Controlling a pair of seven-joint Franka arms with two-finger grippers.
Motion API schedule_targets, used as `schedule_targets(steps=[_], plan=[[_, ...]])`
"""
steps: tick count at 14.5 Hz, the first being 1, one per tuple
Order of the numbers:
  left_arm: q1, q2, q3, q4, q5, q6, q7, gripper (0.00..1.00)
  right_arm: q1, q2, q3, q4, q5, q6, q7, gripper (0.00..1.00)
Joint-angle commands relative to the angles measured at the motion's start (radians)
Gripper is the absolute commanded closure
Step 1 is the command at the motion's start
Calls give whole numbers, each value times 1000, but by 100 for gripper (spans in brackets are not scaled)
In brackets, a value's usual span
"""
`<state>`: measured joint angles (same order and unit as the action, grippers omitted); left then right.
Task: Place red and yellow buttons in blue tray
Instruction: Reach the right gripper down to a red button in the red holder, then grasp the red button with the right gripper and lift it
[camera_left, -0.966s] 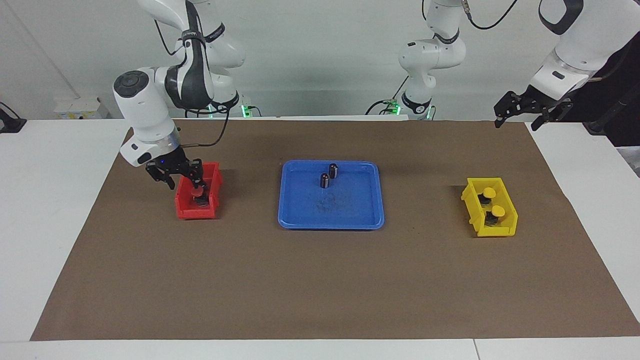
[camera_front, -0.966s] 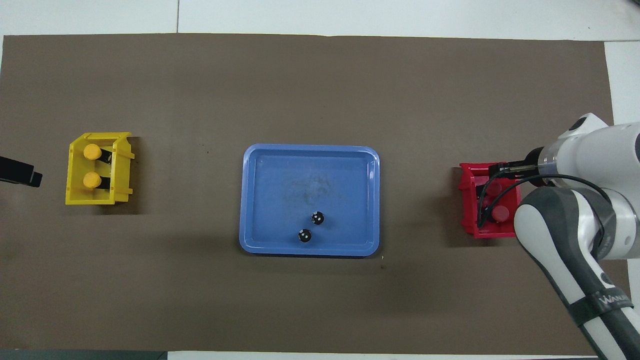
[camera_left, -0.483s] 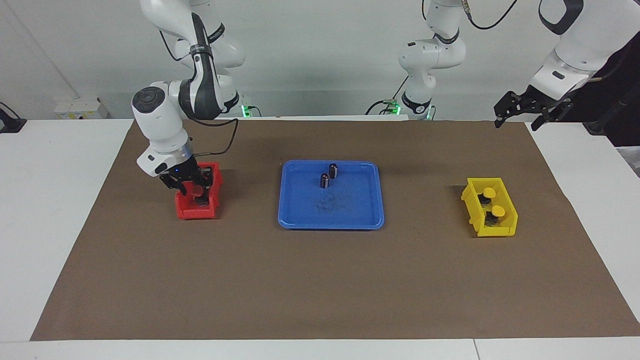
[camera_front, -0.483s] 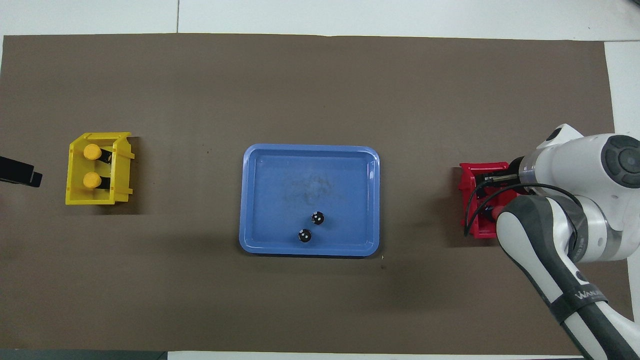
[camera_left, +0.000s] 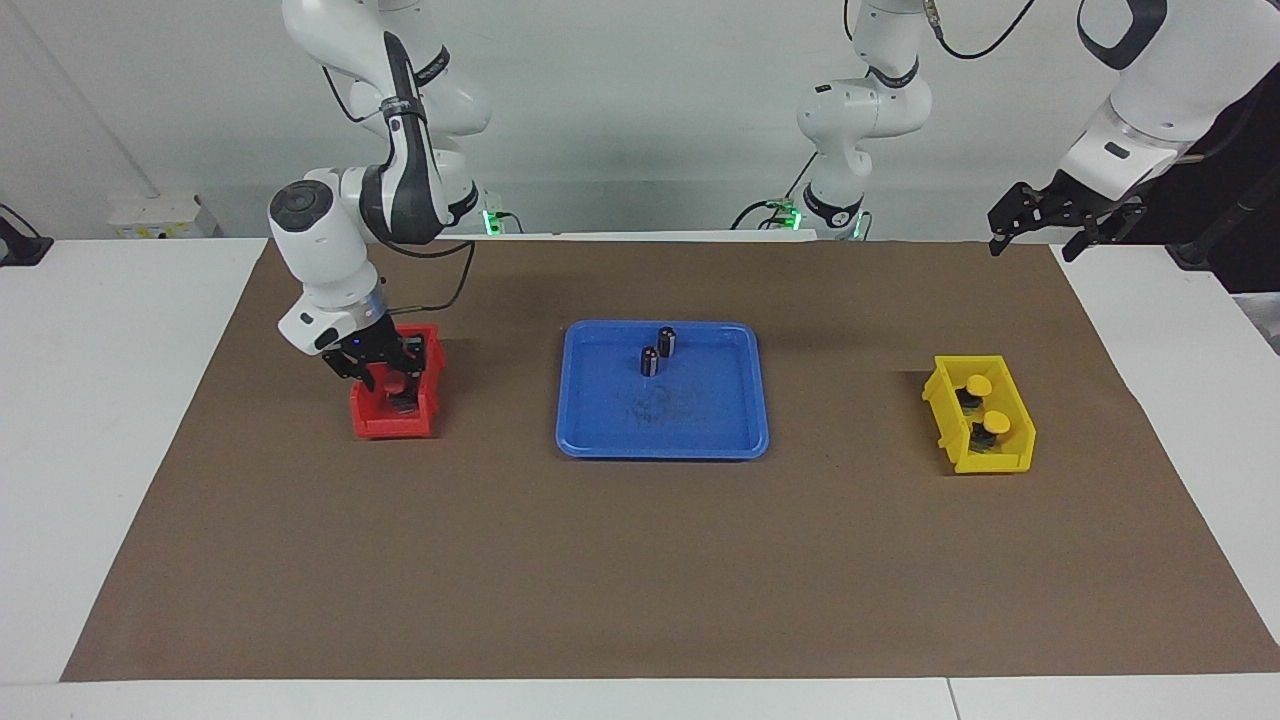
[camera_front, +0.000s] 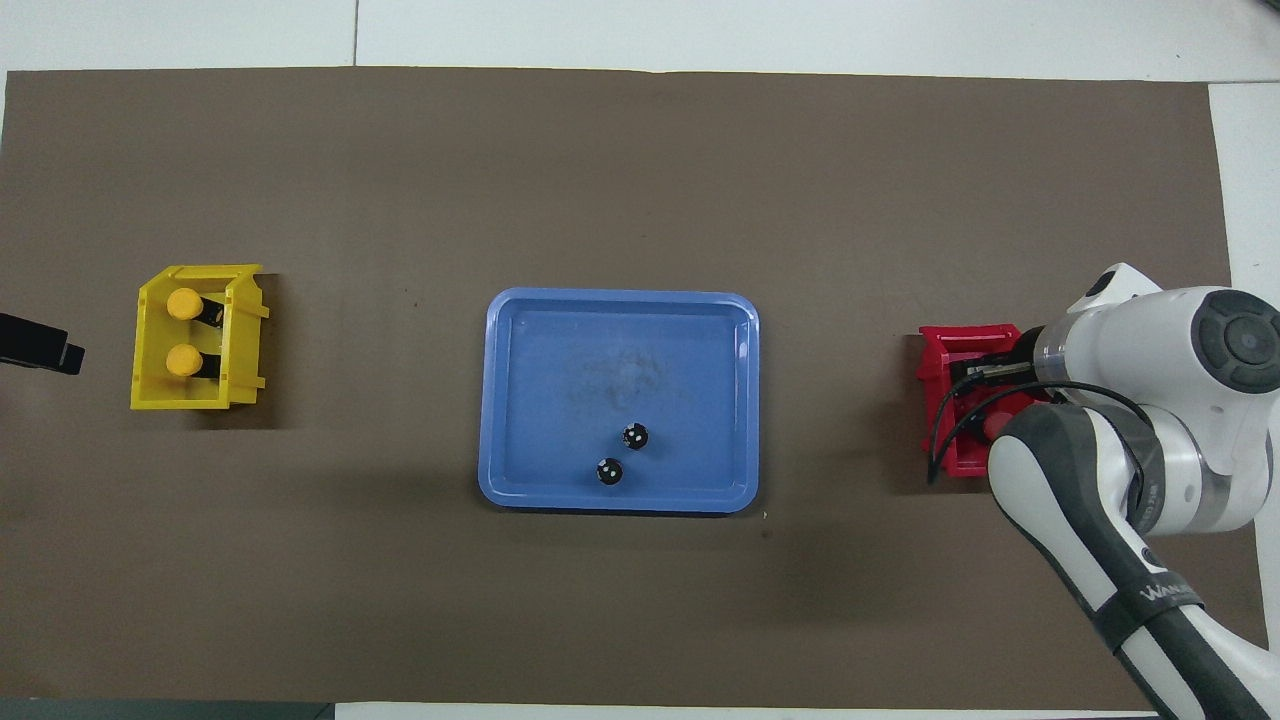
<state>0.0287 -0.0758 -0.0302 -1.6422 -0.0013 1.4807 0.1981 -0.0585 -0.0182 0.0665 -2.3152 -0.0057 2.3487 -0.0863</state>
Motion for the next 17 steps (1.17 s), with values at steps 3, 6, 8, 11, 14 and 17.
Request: schedule_targets(steps=[3,6,8,11,14,17], plan=[[5,-28,-11,-28,18,3,7,0,-17,-25,3,-49,19,50,-47,57],[22,-31,-8,-25,18,-5,1,0,-14,-9,3,18,18,-14,-46,65],[23,-30,-8,-28,18,12,1,0,-15,21,3,156,6,-185,-46,65],[27,-30,-5,-44,17,99,-5,2,3,29,3,360,0,-427,-36,65],[56,-48,-7,-221,-6,361,-63,7,133,82,4,537,0,-546,119,64],[59,13,-7,-286,-9,502,-65,19,290,112,4,565,1,-470,380,64]])
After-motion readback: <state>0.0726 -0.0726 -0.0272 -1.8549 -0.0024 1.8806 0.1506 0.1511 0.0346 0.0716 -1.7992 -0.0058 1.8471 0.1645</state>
